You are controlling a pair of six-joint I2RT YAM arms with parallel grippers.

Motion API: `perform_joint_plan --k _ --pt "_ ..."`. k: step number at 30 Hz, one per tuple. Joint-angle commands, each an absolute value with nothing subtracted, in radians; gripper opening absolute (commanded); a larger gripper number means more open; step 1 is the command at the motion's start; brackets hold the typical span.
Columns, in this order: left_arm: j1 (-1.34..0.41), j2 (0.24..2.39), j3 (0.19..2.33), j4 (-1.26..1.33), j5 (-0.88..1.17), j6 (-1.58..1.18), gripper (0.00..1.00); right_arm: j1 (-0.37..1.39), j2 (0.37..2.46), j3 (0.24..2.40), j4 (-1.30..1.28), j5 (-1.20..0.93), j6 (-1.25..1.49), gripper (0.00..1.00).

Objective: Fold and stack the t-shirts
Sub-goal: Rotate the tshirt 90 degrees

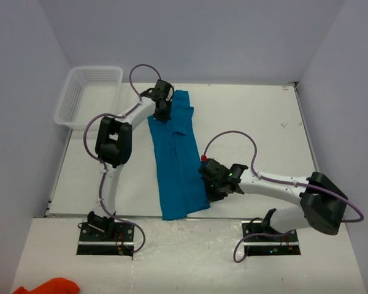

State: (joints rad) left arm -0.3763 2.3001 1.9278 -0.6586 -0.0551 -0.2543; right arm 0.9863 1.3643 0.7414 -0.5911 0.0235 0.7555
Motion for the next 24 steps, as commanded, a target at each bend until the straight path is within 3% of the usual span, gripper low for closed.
perform_joint_plan --k 1,18,24 --pt "-0.377 2.341 1.983 -0.624 -0.048 -0.262 0.00 0.991 1.367 0.750 -0.520 -0.028 0.785 0.00" --pt "-0.341 2.612 2.308 -0.638 0.049 -0.212 0.00 1.066 1.626 0.773 -0.437 -0.089 0.871 0.00" --pt "-0.328 2.612 2.309 -0.611 0.074 -0.207 0.00 1.068 1.687 0.834 -0.462 -0.052 0.856 0.00"
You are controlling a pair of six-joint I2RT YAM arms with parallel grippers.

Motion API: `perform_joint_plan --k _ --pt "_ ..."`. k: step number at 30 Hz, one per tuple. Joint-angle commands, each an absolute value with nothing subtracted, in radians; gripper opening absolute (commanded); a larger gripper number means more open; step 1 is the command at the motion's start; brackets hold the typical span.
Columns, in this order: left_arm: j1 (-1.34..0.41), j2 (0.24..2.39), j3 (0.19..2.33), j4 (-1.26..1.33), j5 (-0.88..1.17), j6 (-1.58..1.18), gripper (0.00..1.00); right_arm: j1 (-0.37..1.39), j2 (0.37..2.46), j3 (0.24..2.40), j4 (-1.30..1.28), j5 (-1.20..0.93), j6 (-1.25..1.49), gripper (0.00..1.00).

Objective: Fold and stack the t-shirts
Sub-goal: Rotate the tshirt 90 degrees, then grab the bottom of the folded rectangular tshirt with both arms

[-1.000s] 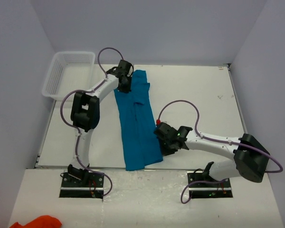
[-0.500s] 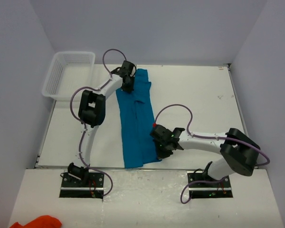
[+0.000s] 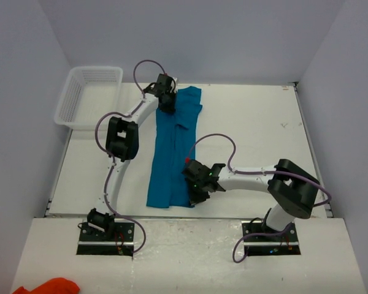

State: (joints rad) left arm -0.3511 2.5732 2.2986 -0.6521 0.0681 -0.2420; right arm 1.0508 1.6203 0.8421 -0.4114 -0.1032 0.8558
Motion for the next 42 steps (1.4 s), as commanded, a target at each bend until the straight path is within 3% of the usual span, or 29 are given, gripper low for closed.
perform_joint_plan --k 1,7,8,9,17,21,27,30,31,33,34,36,37,42 --pt "-0.328 2.605 2.301 -0.603 0.075 -0.206 0.00 1.068 1.690 0.839 -0.460 -0.048 0.850 0.00" --pt "-0.327 2.497 2.183 -0.525 0.080 -0.201 0.24 1.068 1.684 0.864 -0.488 -0.009 0.838 0.00" --pt "-0.327 2.478 2.174 -0.520 0.077 -0.201 0.38 1.068 1.675 0.859 -0.485 -0.008 0.838 0.00" --pt "-0.328 2.468 2.174 -0.520 0.077 -0.201 0.43 1.068 1.672 0.858 -0.483 -0.003 0.839 0.00" --pt "-0.327 2.353 2.210 -0.502 0.066 -0.166 0.63 1.068 1.660 0.865 -0.449 0.052 0.787 0.00" --pt "-0.328 2.257 2.215 -0.456 0.075 -0.147 0.68 1.068 1.608 0.934 -0.477 0.106 0.749 0.00" --pt "-0.328 2.138 2.318 -0.501 0.107 -0.150 0.93 1.069 1.516 1.211 -0.749 0.322 0.637 0.00" --pt "-0.328 2.073 2.342 -0.649 0.077 -0.219 0.95 1.069 1.468 1.365 -0.866 0.382 0.620 0.17" --pt "-0.328 2.013 2.283 -0.719 0.062 -0.268 0.95 1.069 1.448 1.388 -0.912 0.380 0.620 0.36" --pt "-0.333 1.924 2.151 -0.759 0.055 -0.320 0.95 1.068 1.370 1.365 -0.946 0.362 0.670 0.56" --pt "-0.339 1.869 1.962 -0.761 0.048 -0.375 0.94 1.068 1.341 1.338 -0.953 0.347 0.686 0.69" --pt "-0.368 1.700 1.773 -0.761 0.022 -0.420 0.90 1.068 1.255 1.212 -0.939 0.283 0.750 0.75" --pt "-0.379 1.640 1.596 -0.752 0.012 -0.454 0.89 1.068 1.229 1.159 -0.890 0.256 0.770 0.75" --pt "-0.416 1.280 1.115 -0.742 0.035 -0.648 0.86 1.068 1.083 0.778 -0.578 0.047 0.876 0.74"
